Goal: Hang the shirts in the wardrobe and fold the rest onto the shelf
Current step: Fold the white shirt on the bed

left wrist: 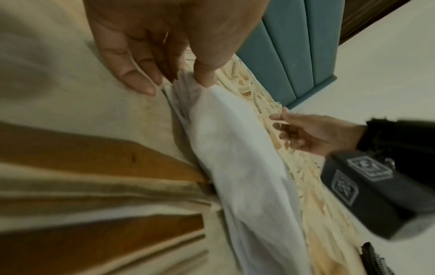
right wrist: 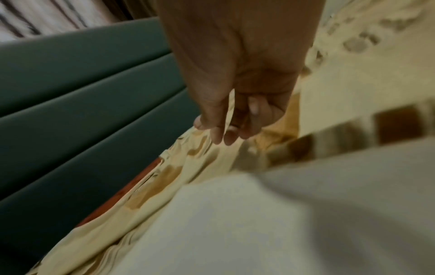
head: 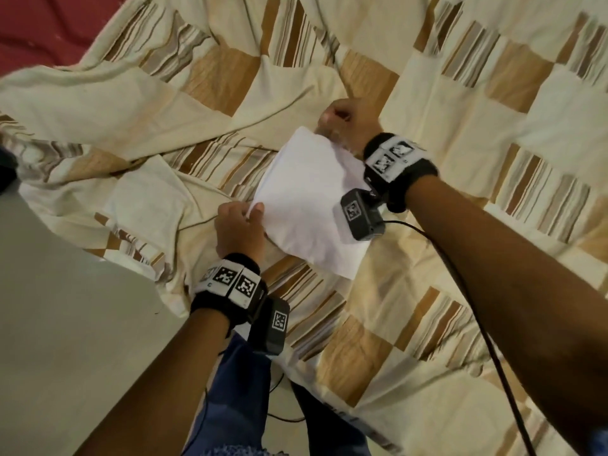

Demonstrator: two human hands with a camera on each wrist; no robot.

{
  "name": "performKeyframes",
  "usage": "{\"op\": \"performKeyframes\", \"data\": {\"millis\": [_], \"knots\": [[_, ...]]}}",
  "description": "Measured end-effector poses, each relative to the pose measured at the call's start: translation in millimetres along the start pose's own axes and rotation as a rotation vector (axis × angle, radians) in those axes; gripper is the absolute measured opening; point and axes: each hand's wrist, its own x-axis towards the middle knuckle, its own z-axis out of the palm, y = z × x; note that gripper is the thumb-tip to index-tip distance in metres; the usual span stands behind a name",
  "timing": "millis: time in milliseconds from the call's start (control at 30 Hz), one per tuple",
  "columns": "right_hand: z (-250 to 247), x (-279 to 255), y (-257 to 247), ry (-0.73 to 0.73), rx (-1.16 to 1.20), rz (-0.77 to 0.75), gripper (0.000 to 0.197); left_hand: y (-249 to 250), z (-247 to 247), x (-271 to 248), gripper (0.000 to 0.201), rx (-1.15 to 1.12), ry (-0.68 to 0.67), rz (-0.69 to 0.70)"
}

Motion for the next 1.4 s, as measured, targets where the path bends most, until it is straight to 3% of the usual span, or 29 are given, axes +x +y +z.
{"op": "performKeyframes", "data": {"millis": [67, 133, 167, 233, 300, 333, 467, 567, 667, 833, 900, 933, 1000, 1067, 1100, 1167, 1233, 1300, 1400], "knots": [[-26, -21, 13, 0.036, -0.040, -0.030, 0.019, 1, -2, -13, 0.037, -0.158, 0.076, -0.022], [-55, -45, 39, 0.041, -0.094, -0.033, 0.022, 1, 2, -37, 0.043, -0.269, 0.083, -0.163], [-68, -57, 53, 0.017, -0.110, -0.022, 0.023, 0, 7, -51, 0.041, -0.271, 0.031, -0.233], [-79, -79, 79, -0.083, -0.164, 0.010, 0.022, 1, 21, -81, 0.039, -0.315, -0.197, -0.308], [-77, -93, 94, -0.166, -0.134, 0.043, 0.015, 4, 40, -106, 0.044, -0.441, -0.424, -0.320], [-74, -96, 97, -0.181, -0.095, 0.053, 0.013, 6, 51, -114, 0.042, -0.480, -0.470, -0.318], [-58, -93, 101, -0.129, -0.137, 0.038, 0.018, 26, 77, -122, 0.028, -0.596, -0.438, -0.422], [-54, -88, 99, -0.095, -0.234, 0.052, 0.013, 26, 83, -114, 0.029, -0.635, -0.365, -0.496], [-58, -82, 99, -0.038, -0.385, 0.110, 0.013, 21, 81, -117, 0.030, -0.510, -0.349, -0.403], [-51, -92, 86, -0.041, -0.416, 0.103, 0.017, 19, 62, -119, 0.026, -0.313, -0.371, -0.307], [-48, -100, 77, 0.008, -0.466, 0.012, 0.025, 20, 44, -119, 0.028, -0.039, -0.318, -0.164], [-46, -105, 71, 0.038, -0.491, -0.061, 0.030, 21, 35, -118, 0.027, 0.093, -0.226, -0.079], [-34, -111, 62, 0.099, -0.498, -0.246, 0.036, 30, 21, -117, 0.027, 0.187, -0.011, 0.043], [-9, -116, 55, 0.090, -0.489, -0.427, 0.039, 33, 26, -108, 0.042, 0.228, 0.159, 0.246], [8, -117, 54, 0.060, -0.517, -0.505, 0.040, 34, 33, -102, 0.051, 0.317, 0.167, 0.358], [38, -118, 57, -0.057, -0.653, -0.591, 0.045, 27, 55, -89, 0.064, 0.545, 0.048, 0.468], [54, -116, 67, -0.169, -0.825, -0.586, 0.057, 13, 69, -77, 0.072, 0.692, -0.046, 0.487], [54, -111, 80, -0.200, -0.851, -0.521, 0.067, 3, 73, -71, 0.076, 0.748, -0.057, 0.499], [42, -107, 90, -0.065, -0.667, -0.209, 0.071, -2, 68, -71, 0.075, 0.721, -0.068, 0.533]]}}
